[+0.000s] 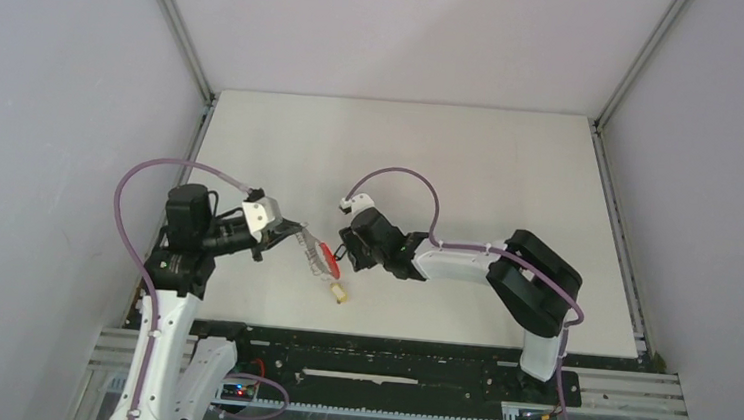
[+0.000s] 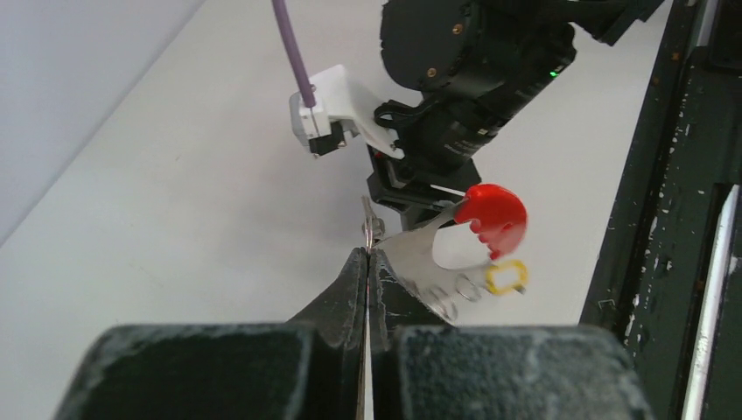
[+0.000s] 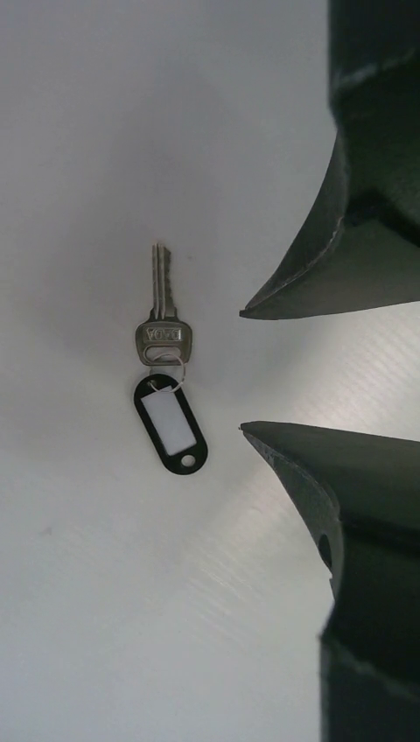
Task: Put the keys on the keyring
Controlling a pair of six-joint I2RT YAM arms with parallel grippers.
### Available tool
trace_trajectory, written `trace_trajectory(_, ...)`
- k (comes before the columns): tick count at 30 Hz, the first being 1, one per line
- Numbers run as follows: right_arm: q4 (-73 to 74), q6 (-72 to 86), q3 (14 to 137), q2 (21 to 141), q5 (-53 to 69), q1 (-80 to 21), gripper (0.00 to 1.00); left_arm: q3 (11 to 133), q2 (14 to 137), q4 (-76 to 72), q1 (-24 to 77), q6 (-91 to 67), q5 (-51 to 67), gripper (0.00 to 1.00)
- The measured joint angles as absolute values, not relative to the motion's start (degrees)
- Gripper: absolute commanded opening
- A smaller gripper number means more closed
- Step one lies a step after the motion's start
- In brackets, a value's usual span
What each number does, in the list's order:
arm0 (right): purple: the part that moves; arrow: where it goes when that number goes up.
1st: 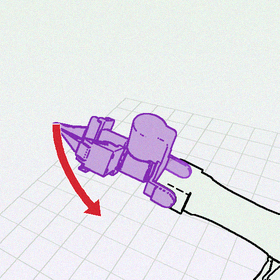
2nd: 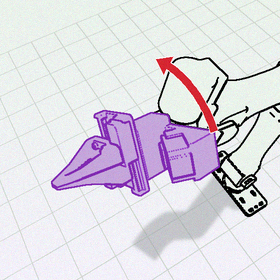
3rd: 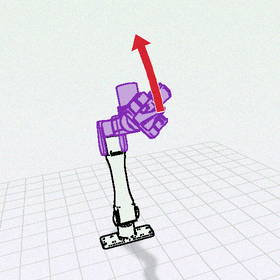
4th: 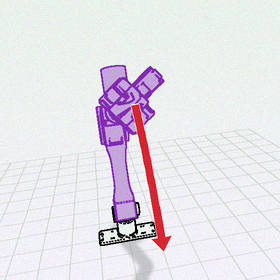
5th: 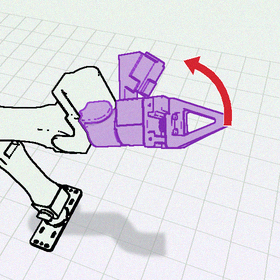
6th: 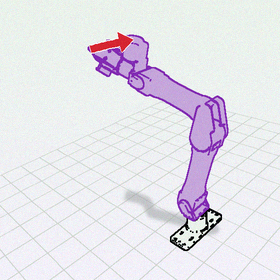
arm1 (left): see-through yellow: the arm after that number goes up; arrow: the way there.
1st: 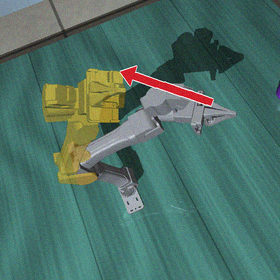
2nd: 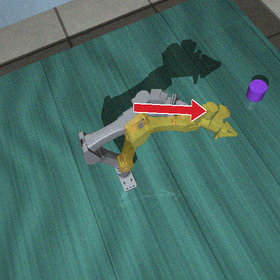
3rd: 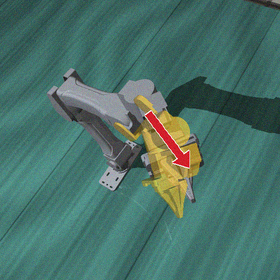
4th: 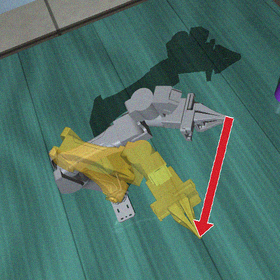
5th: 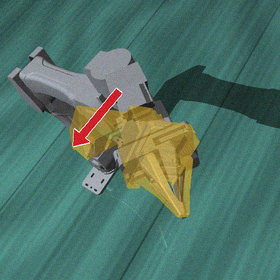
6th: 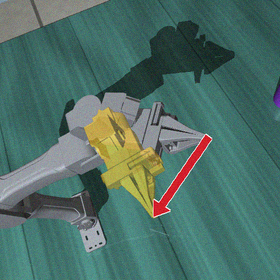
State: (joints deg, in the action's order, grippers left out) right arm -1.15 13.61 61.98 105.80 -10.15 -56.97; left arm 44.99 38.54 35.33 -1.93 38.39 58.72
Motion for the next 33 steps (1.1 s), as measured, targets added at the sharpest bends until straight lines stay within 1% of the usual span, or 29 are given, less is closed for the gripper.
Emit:
trace_trajectory(2,-1.2,13.2,63.1,107.5,-9.6,-56.7,0.54,44.6,38.2,36.1,-2.0,38.6,58.8,0.0)
trace_trajectory(7,-1.3,13.1,65.2,109.3,-8.4,-55.7,0.59,44.6,38.0,38.5,-2.0,39.1,59.0,0.0)
trace_trajectory(10,-1.6,12.9,66.7,110.2,-8.3,-55.6,0.57,44.6,37.9,39.8,-2.0,39.2,59.1,0.0)
trace_trajectory(13,-1.5,12.6,68.8,112.2,-8.3,-55.6,0.49,44.6,37.9,40.8,-2.0,39.5,59.2,0.0)
trace_trajectory(18,-1.0,11.8,71.5,115.4,-8.3,-55.5,0.28,44.6,37.9,41.6,-2.0,39.4,59.2,0.0)
trace_trajectory(20,-0.8,11.7,71.6,115.7,-8.4,-55.5,0.17,44.6,37.9,41.8,-2.0,39.4,59.4,0.0)
trace_trajectory(24,-0.6,11.7,71.8,115.7,-8.5,-55.3,0.0,44.6,37.9,42.7,-2.0,39.4,60.2,0.0)
trace_trajectory(33,-0.6,12.2,71.1,115.1,-8.2,-54.1,0.0,44.6,38.0,43.1,-2.0,39.0,61.2,0.0)
